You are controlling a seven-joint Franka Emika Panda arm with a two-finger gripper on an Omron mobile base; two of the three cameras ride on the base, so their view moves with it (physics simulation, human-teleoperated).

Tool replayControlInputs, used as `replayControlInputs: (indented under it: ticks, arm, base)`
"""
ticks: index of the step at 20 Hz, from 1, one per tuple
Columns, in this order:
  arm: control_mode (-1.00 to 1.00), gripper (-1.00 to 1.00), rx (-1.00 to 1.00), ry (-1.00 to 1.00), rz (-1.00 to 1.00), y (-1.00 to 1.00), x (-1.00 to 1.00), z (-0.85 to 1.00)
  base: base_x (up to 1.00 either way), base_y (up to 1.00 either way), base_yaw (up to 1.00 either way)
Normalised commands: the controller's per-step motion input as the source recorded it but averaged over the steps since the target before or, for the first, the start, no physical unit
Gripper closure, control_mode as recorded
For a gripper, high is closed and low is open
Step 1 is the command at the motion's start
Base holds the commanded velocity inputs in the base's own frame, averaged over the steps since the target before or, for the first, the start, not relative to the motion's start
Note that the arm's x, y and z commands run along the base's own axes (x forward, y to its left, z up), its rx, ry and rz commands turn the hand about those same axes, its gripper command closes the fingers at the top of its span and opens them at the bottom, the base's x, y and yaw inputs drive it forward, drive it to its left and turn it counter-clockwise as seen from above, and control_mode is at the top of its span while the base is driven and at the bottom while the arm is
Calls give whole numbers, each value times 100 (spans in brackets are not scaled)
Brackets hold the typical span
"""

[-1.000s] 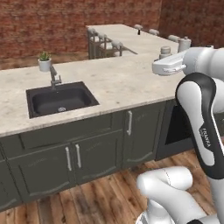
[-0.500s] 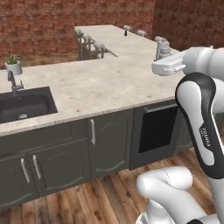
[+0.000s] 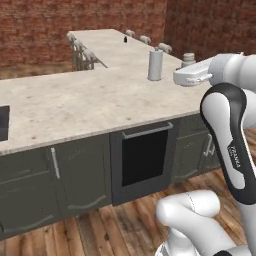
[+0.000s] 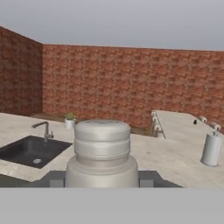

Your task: The dining table condiment station is running low on shaker. Refill the condiment station by opening the cabinet and taking the shaker from the cabinet and placing it on the dining table.

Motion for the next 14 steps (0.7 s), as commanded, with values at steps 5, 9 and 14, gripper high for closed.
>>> replayControlInputs:
  ticks: [5, 9, 14]
  arm:
    - [100, 100, 0, 0, 0, 0, 0, 0]
    - [100, 100, 0, 0, 0, 0, 0, 0]
    - [100, 100, 0, 0, 0, 0, 0, 0]
  base:
    - [55, -100, 5]
    - [71, -100, 10]
    - [85, -100, 15]
